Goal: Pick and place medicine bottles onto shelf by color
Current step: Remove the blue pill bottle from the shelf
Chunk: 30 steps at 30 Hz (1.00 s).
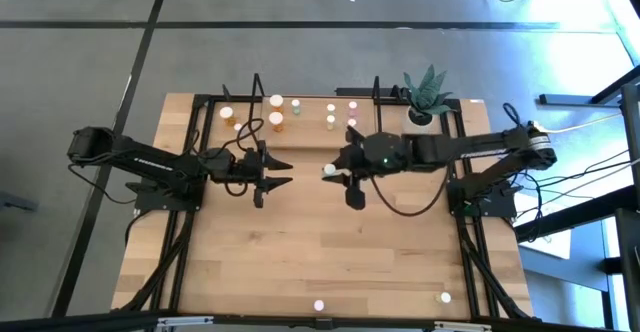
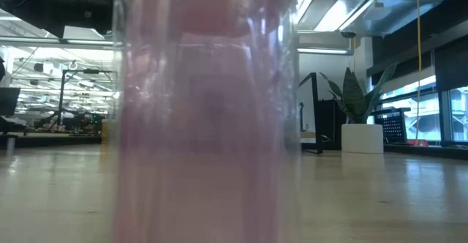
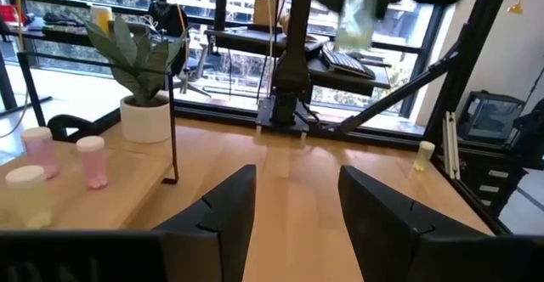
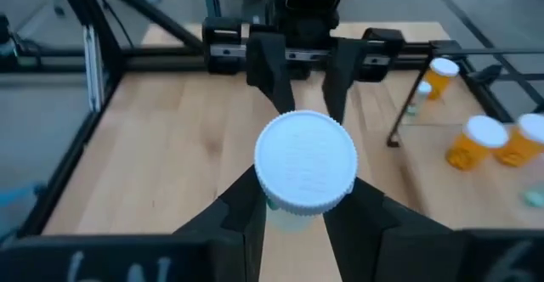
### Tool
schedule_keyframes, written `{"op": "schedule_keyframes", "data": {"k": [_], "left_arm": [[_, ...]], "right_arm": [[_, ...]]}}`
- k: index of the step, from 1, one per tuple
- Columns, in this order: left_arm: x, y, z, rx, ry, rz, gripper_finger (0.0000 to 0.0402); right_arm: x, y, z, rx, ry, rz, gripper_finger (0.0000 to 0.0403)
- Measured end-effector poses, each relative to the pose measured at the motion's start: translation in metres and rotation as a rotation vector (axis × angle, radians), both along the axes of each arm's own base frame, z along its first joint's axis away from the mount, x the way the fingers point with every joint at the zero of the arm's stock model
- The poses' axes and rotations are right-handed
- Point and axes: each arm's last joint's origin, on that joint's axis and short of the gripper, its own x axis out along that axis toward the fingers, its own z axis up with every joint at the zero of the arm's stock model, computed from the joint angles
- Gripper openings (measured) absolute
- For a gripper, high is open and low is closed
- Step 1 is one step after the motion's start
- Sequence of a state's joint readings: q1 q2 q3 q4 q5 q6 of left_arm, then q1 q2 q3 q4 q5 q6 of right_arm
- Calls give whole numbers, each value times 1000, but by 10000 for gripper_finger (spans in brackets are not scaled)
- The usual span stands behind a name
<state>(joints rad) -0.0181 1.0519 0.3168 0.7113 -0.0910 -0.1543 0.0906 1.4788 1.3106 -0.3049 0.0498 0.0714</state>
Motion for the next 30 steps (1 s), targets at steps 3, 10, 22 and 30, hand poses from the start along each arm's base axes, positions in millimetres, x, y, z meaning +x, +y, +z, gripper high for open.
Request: {"op": "schedule_keyframes", "data": {"k": [3, 10, 22, 30], "left_arm": [[0, 0, 0, 0, 0, 0, 162], [0, 0, -2, 0, 23, 0, 161], [0, 2, -5, 1, 53, 21, 163], [-1, 2, -7, -1, 72, 36, 163]], "right_arm": [[2, 1, -31, 25, 5, 5, 110], [7, 1, -90, 54, 61, -4, 111], [39, 3, -161, -49, 95, 33, 112], [48, -2, -197, -55, 165, 14, 112]]}}
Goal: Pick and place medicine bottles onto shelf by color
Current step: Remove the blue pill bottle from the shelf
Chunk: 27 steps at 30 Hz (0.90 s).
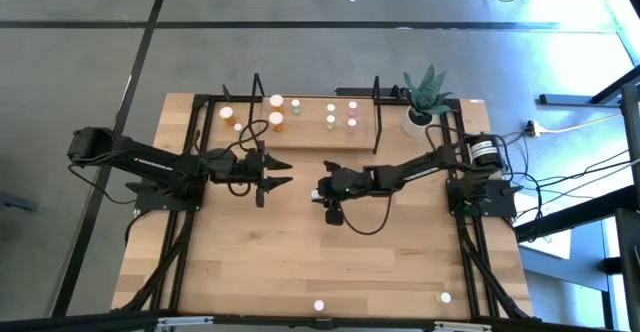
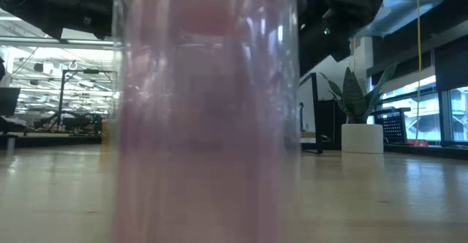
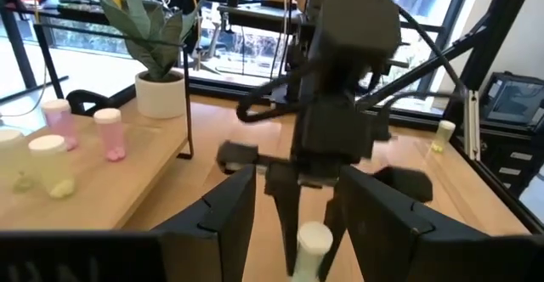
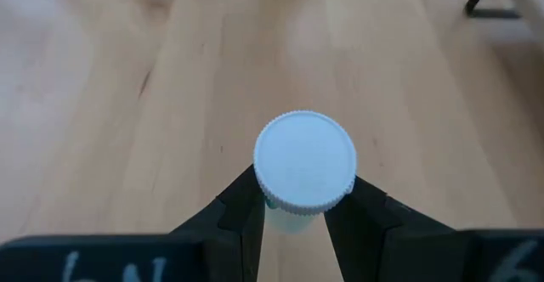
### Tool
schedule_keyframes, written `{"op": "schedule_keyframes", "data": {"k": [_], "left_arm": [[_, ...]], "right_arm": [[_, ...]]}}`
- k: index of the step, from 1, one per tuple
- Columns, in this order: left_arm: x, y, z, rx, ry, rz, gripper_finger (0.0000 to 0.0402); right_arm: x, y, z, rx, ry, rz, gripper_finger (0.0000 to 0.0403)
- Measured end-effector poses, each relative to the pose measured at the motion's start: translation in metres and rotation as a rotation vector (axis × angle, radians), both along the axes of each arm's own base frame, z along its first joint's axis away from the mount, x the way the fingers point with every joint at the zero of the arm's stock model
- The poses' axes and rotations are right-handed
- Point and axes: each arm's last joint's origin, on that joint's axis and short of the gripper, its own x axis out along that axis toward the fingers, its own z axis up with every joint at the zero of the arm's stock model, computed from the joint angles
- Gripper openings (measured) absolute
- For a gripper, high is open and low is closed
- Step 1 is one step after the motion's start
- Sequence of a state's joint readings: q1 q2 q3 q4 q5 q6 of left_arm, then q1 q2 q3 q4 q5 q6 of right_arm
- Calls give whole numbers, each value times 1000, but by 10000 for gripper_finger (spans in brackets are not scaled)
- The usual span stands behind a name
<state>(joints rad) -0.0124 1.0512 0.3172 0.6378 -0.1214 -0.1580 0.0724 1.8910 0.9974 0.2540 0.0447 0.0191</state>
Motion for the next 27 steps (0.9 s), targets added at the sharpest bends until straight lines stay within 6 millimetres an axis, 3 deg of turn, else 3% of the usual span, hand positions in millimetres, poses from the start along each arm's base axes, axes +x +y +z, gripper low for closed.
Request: {"op": "schedule_keyframes", "data": {"k": [9, 27], "left_arm": [[0, 0, 0, -7, 0, 16, 163], [0, 1, 0, -21, -1, 21, 162]], "right_arm": [[4, 1, -28, 0, 45, 0, 112], [5, -2, -32, -42, 53, -55, 120]]}}
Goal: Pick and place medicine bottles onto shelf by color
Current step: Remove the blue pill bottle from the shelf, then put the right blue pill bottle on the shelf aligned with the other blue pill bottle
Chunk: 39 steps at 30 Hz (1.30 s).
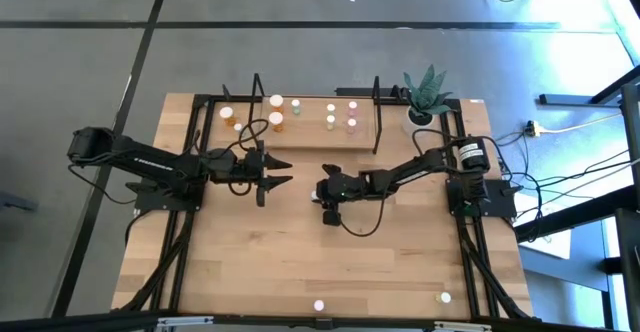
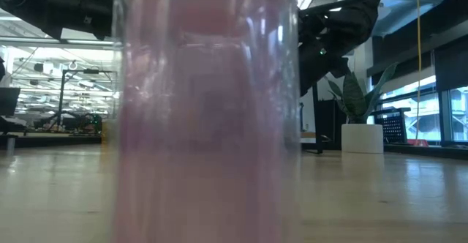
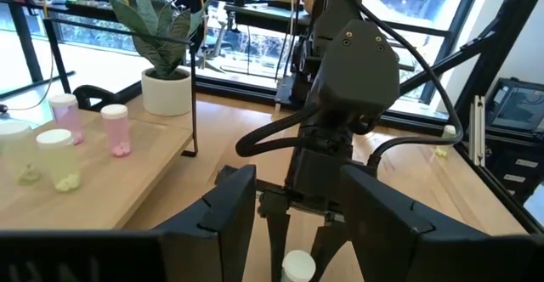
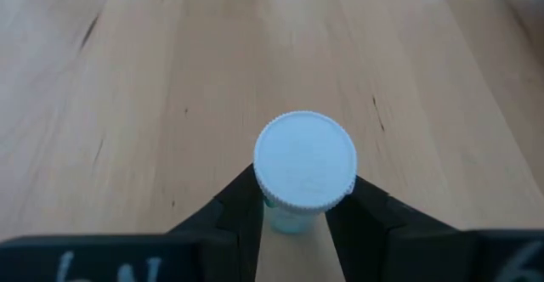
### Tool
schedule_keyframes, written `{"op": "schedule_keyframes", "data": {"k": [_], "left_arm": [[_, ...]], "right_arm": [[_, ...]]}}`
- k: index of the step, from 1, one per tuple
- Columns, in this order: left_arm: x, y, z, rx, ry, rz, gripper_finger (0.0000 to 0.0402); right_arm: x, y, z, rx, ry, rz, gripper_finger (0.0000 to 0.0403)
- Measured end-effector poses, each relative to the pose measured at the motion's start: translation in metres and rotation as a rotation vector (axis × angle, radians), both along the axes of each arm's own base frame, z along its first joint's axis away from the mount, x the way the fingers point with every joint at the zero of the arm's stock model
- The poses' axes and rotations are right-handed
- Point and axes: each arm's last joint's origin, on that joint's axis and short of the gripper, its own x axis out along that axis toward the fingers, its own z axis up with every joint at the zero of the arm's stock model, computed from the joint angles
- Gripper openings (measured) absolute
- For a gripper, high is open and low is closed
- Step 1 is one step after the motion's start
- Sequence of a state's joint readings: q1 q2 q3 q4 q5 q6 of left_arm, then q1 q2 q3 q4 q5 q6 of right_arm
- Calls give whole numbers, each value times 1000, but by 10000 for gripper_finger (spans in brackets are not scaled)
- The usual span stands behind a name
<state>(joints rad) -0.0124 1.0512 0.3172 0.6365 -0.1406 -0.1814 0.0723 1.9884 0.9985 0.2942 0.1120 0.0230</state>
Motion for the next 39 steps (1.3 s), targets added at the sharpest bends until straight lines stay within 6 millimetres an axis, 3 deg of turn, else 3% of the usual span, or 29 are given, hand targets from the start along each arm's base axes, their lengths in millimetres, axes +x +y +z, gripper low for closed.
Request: {"op": "schedule_keyframes", "data": {"k": [17, 32, 39], "left_arm": [[0, 0, 0, 4, 1, 0, 161], [0, -1, -1, 11, 31, -11, 163], [12, -2, 16, 73, 244, -42, 163]], "right_arm": [[0, 0, 2, 22, -8, -18, 219], [-4, 7, 29, 66, -66, -30, 224], [-7, 6, 46, 70, -99, -30, 224]]}}
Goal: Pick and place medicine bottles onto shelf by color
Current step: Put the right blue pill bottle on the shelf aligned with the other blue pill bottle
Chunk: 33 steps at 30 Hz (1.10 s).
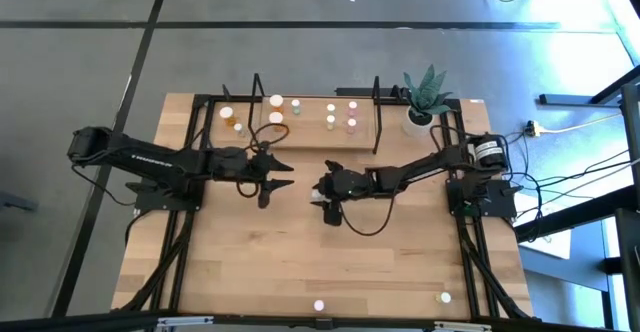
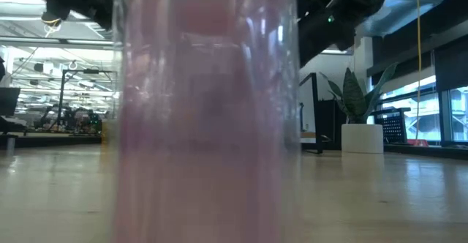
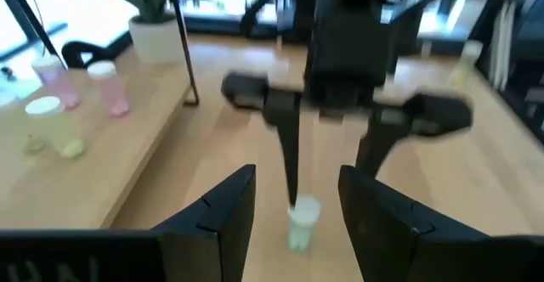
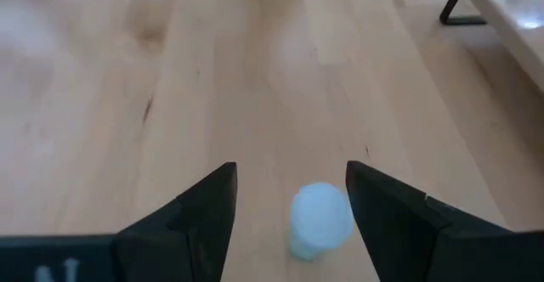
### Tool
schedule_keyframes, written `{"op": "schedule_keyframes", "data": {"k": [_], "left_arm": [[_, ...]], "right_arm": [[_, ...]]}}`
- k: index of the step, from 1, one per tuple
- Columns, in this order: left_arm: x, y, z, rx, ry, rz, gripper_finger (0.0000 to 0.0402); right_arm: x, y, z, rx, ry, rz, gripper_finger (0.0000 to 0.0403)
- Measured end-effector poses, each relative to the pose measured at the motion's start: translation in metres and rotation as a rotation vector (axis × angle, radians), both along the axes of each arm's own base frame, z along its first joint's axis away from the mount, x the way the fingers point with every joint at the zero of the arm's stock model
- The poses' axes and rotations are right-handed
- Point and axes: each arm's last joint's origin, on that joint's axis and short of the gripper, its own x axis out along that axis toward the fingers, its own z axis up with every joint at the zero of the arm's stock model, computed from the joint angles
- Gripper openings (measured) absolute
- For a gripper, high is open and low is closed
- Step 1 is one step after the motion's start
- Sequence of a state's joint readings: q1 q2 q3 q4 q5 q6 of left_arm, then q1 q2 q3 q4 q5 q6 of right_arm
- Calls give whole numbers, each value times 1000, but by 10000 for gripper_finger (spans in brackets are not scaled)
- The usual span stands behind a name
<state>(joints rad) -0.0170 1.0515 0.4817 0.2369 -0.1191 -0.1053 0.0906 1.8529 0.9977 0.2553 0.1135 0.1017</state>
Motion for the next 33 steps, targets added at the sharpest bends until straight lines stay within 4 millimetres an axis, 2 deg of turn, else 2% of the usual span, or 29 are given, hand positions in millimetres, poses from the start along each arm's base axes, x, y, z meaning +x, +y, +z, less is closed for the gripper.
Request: {"op": "schedule_keyframes", "data": {"k": [5, 10, 14, 20, 23, 29, 33], "left_arm": [[5, -3, 28, 60, 148, -36, 162], [5, -6, 46, 59, 212, -50, 162], [7, -10, 45, 59, 215, -68, 162], [23, -17, 27, 33, 292, -79, 161], [36, -21, 22, 44, 328, -91, 162], [70, -24, 9, 58, 401, -75, 161], [85, -26, 0, 50, 440, -93, 163]], "right_arm": [[-7, -1, 25, 5, -38, -1, 224], [-25, 0, 65, 8, -88, 8, 224], [-45, 5, 99, 0, -154, 37, 224], [-68, 18, 137, -44, -273, 116, 224], [-74, 21, 145, -39, -303, 130, 224], [-77, 25, 147, -32, -310, 140, 224], [-77, 25, 147, -28, -309, 139, 224]]}}
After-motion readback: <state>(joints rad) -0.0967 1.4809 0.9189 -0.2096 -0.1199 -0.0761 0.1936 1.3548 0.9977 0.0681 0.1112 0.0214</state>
